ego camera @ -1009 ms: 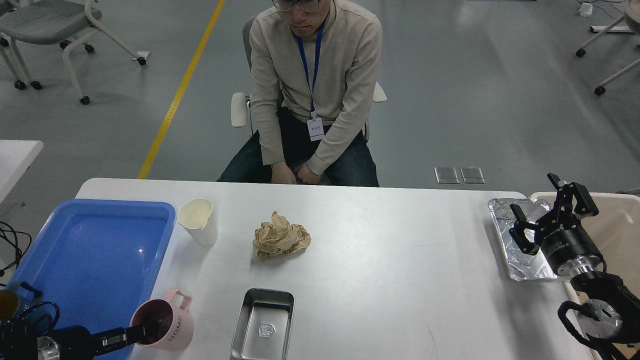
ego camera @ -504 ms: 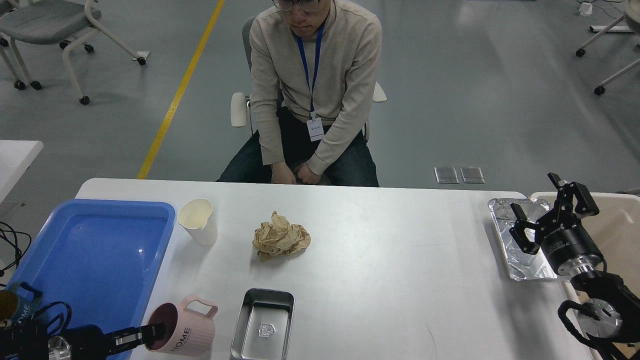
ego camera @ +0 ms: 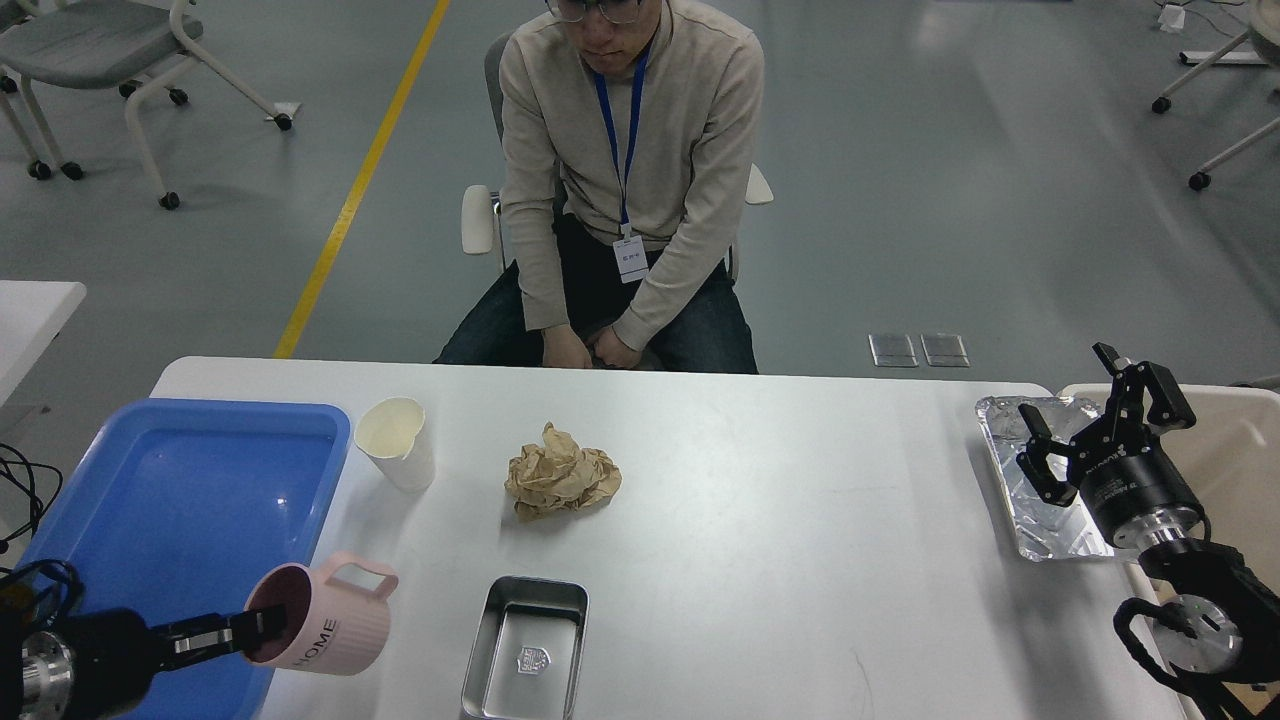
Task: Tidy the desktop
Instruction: 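Grasp the pink mug with the left gripper and lift it, then lower the pink mug into the blue tray and release it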
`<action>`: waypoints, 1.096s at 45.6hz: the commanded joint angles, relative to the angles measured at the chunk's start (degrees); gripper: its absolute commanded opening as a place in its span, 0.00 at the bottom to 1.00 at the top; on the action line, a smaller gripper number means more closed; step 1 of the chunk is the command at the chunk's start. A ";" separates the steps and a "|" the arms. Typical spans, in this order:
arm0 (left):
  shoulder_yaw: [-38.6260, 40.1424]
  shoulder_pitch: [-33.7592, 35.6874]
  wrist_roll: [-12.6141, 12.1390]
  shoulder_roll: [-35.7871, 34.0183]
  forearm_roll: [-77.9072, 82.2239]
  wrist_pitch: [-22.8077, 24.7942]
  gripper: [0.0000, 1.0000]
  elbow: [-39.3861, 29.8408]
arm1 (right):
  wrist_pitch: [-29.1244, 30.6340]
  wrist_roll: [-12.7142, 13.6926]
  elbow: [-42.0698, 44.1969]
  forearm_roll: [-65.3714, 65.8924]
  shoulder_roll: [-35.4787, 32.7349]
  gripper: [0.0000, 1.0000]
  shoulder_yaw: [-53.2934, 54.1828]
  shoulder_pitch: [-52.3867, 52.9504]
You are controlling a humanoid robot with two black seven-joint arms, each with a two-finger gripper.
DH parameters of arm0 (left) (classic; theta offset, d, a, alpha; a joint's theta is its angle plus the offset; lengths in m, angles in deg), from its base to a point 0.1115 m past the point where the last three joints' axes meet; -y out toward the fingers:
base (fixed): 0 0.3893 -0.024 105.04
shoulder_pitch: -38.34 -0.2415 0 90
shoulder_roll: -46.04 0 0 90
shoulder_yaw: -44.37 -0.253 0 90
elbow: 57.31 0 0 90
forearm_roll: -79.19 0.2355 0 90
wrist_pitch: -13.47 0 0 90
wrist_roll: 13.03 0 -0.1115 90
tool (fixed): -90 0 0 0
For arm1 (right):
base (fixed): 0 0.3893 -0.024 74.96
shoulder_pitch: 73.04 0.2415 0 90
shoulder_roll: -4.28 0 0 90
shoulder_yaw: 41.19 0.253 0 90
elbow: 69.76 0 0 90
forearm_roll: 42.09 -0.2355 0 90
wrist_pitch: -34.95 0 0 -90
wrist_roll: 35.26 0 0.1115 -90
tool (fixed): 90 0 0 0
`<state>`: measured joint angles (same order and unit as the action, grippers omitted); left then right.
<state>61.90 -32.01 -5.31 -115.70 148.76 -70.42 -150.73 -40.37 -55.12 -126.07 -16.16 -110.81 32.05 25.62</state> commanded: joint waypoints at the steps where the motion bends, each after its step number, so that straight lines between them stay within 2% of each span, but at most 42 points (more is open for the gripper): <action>1: 0.22 1.97 0.28 -5.16 -0.05 0.91 0.00 -0.98 | 0.00 0.00 0.05 0.00 -0.48 1.00 -0.02 0.04; 5: 0.31 3.73 1.24 -7.88 -0.13 1.53 0.00 -1.77 | 0.00 0.00 0.05 0.00 -0.48 1.00 -0.02 0.21; 10: 0.40 5.40 1.33 -11.57 -0.75 2.58 0.00 -3.26 | 0.00 0.00 0.05 0.00 -0.48 1.00 -0.11 0.21; 15: 0.92 8.29 1.94 -17.46 -2.42 3.98 0.00 -4.32 | 0.00 0.00 0.05 0.00 -0.57 1.00 -0.11 0.21; 18: 1.19 11.37 2.91 -20.19 -2.95 7.05 0.00 -4.23 | 0.00 0.00 0.05 0.00 -0.57 1.00 -0.11 0.12; 19: 1.19 13.64 3.35 -21.58 -3.03 9.59 0.00 -4.14 | 0.00 0.00 0.05 0.00 -0.57 1.00 -0.11 0.21; 21: 1.10 14.62 3.35 -22.30 -3.12 10.66 0.00 -3.97 | 0.00 0.00 0.05 0.00 -0.57 1.00 -0.11 0.21; 30: 0.05 14.19 3.09 -20.72 -3.12 10.32 0.00 -3.53 | 0.00 0.00 0.05 0.00 -0.57 1.00 -0.11 0.04; 44: -3.20 14.01 3.18 -17.21 -2.77 9.88 0.00 2.71 | 0.00 0.00 0.05 0.00 -0.57 1.00 -0.11 -0.05; 50: -5.92 14.01 3.18 -13.78 -2.25 8.30 0.00 5.26 | 0.00 0.00 0.05 0.00 -0.48 1.00 -0.20 0.04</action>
<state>58.28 -17.99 -2.14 -132.04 146.16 -60.93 -147.52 -40.37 -55.12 -126.01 -16.16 -111.37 31.92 25.55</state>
